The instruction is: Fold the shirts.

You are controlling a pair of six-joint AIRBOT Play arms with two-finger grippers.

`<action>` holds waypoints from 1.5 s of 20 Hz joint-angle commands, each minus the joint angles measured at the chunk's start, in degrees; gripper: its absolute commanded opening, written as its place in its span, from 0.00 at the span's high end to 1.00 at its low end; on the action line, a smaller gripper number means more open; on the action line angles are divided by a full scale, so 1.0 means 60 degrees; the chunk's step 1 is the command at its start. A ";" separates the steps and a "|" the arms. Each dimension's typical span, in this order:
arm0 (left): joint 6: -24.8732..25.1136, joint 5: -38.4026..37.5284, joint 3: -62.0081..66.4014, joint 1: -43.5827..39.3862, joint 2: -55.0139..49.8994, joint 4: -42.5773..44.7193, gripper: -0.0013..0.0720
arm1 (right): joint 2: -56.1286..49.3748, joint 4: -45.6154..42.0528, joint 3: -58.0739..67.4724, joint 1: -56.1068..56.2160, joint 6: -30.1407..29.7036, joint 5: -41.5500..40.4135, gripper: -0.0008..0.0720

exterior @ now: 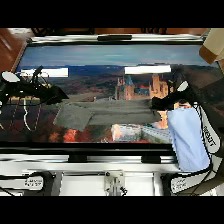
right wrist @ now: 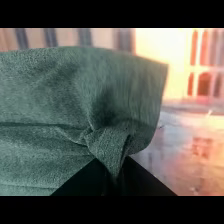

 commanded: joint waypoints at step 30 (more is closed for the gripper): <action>-0.2149 0.4317 -0.0889 -0.1475 0.3289 0.0138 0.95 | 0.4772 0.2433 0.0412 0.4936 0.2466 -0.2382 0.90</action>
